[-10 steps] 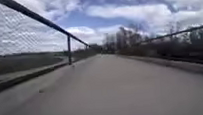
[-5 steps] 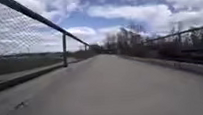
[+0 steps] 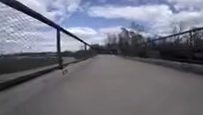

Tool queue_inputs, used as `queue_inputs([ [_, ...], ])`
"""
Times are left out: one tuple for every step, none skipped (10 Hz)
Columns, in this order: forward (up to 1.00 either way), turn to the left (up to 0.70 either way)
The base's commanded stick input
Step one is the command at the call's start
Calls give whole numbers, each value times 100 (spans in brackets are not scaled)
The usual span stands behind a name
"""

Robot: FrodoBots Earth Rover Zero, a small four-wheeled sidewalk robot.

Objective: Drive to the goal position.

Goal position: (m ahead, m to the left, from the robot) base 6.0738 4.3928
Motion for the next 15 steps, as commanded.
queue_inputs([
  [95, 0],
  [95, 0],
  [95, 0],
  [95, 0],
  [94, 0],
  [95, 0],
  [95, 0],
  [95, 0],
  [95, 0],
  [94, 0],
  [94, 0],
  [95, 0],
  [94, 0],
  [94, -2],
  [95, -15],
])
